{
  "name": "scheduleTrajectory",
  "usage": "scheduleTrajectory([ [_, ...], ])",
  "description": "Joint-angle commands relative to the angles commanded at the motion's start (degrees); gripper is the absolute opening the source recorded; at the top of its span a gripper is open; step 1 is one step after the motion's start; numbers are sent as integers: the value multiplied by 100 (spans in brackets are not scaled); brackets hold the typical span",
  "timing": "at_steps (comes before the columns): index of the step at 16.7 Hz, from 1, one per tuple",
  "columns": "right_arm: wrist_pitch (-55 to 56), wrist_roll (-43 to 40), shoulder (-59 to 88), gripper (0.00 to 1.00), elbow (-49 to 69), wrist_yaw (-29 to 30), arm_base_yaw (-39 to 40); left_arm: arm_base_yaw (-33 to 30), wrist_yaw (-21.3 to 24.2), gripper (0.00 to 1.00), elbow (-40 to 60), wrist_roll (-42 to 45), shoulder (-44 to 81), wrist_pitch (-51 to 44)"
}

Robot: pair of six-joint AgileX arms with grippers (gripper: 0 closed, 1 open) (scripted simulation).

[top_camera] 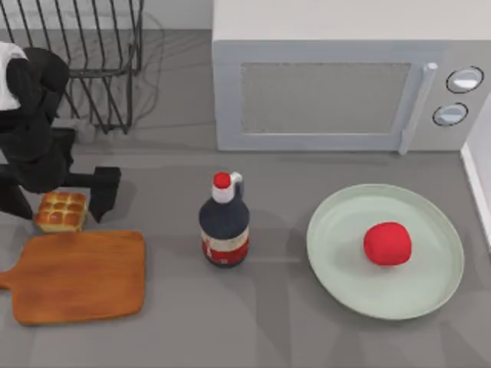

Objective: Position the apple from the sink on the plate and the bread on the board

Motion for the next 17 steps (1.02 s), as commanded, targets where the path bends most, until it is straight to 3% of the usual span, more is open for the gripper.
scheduleTrajectory([
  [9,0,0,0,100,0,0,0,0,0,2,0,0,0,0],
  [17,0,0,0,100,0,0,0,0,0,0,0,0,0,0],
])
